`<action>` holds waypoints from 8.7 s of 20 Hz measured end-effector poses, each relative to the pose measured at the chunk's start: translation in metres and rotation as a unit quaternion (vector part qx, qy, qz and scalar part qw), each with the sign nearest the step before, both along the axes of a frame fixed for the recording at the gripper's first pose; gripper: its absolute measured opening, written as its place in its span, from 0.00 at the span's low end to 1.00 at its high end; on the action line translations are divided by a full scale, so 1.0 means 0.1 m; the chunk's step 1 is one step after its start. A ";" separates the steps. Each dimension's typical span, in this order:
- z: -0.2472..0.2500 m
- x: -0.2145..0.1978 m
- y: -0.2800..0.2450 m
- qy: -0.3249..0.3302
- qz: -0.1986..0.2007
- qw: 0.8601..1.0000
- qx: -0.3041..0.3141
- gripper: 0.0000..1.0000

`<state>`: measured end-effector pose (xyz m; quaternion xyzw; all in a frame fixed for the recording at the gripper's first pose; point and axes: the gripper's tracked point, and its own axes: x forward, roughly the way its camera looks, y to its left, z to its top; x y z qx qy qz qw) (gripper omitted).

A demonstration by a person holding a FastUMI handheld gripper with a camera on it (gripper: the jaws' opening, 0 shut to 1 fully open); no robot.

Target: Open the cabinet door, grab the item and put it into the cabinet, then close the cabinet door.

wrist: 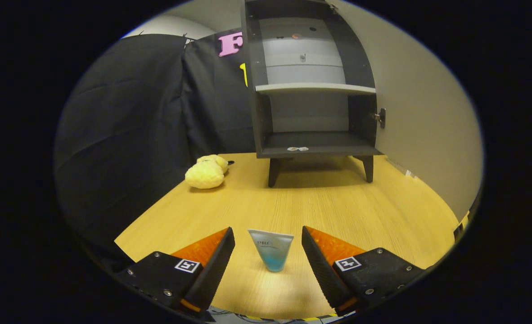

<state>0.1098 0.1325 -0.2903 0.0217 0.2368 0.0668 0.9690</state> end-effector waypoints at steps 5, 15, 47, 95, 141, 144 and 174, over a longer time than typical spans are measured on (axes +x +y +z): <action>-0.38 0.11 -0.02 0.043 -0.022 0.999 0.005 0.84; -0.14 0.33 -0.13 0.042 -0.001 0.999 -0.012 0.49; 3.30 2.75 -1.24 -0.129 -0.039 0.991 0.012 0.48; 3.90 0.11 -1.79 -0.225 -0.051 0.973 -0.020 0.94; 3.85 -0.28 -3.19 -0.203 -0.214 0.954 -0.060 0.88; 3.89 -0.20 -2.87 -0.211 -0.192 0.957 -0.054 0.88; 3.82 -0.01 -1.35 -0.234 -0.055 0.969 -0.050 0.93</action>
